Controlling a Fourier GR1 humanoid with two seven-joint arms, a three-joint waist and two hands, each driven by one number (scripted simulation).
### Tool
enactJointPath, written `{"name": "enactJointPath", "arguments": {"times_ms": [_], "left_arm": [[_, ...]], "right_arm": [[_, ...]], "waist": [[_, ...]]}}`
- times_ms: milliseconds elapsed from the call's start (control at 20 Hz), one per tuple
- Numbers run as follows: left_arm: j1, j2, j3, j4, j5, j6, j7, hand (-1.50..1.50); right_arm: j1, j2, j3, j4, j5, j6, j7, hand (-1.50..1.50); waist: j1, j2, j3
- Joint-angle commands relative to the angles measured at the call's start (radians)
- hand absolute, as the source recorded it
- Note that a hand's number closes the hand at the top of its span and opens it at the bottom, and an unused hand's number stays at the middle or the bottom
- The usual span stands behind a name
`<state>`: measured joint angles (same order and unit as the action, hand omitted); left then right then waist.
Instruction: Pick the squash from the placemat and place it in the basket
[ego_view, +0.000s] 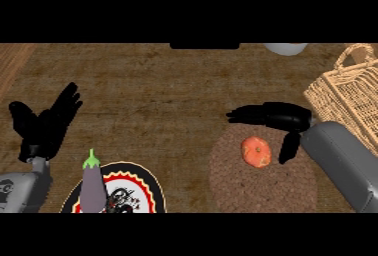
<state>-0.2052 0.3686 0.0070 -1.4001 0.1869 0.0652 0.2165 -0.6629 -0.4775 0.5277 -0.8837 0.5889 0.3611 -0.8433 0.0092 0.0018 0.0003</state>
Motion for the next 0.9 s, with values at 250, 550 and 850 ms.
{"name": "enactJointPath", "arguments": {"times_ms": [250,550,850], "left_arm": [[-0.019,-0.016,0.006,0.023,-0.029,-0.009,0.000,0.00],[0.037,-0.032,0.045,-0.010,-0.035,-0.033,-0.024,0.00],[0.018,-0.037,0.060,0.009,-0.052,-0.051,-0.010,0.00]], "right_arm": [[0.005,-0.006,0.026,0.058,0.010,0.058,-0.186,-1.50],[0.082,-0.010,-0.005,-0.076,0.083,0.009,-0.076,-1.50],[0.066,0.040,-0.017,0.007,0.148,-0.032,-0.113,-1.50]], "waist": [[0.002,0.002,0.000],[-0.008,-0.003,0.000],[-0.004,-0.001,0.000]]}}
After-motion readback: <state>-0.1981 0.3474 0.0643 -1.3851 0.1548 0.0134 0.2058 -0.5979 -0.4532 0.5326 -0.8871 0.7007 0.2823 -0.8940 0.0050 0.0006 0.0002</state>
